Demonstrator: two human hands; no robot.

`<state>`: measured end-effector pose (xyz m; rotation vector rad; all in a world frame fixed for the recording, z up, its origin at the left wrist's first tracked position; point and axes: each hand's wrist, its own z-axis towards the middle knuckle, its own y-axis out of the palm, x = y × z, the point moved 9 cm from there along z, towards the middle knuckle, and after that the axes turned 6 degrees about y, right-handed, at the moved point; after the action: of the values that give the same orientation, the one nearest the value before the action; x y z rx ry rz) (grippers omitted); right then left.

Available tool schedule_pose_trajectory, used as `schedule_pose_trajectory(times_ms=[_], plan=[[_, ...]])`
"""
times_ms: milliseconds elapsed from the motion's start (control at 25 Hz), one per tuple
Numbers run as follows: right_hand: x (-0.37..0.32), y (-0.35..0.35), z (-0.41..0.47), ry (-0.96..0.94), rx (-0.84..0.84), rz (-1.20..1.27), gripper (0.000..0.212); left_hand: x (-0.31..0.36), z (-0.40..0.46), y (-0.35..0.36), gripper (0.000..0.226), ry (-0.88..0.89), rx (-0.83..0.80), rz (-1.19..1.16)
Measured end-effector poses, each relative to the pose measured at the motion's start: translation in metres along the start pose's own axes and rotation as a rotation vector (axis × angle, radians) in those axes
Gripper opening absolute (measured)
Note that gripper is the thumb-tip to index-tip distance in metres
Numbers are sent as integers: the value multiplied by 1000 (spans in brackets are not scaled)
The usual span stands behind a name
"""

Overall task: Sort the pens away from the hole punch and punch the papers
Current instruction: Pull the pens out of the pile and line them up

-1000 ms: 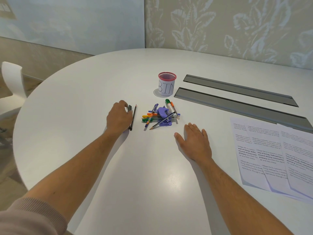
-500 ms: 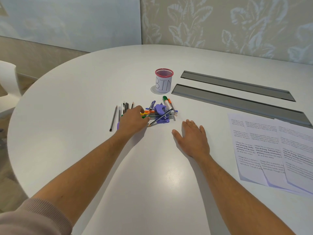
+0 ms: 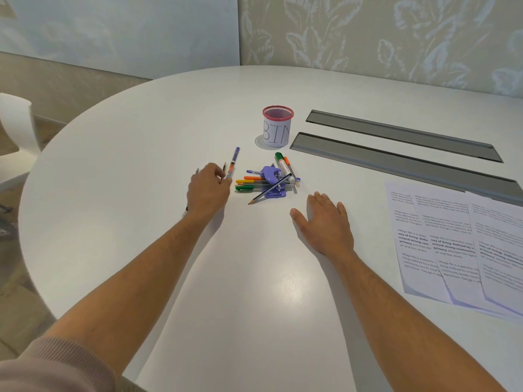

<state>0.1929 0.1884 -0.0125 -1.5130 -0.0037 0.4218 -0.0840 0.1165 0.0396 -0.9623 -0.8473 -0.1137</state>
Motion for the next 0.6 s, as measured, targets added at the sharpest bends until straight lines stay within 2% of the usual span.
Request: schedule_pose_trajectory(times_ms=[120, 360, 600], plan=[[0, 1, 0, -2, -4, -3, 73, -20, -1, -20, 12, -77, 69, 28], [0, 0, 0, -2, 4, 0, 73, -48, -1, -45, 11, -114, 127, 182], [-1, 0, 0, 4, -9, -10, 73, -59, -4, -34, 19, -89, 47, 245]])
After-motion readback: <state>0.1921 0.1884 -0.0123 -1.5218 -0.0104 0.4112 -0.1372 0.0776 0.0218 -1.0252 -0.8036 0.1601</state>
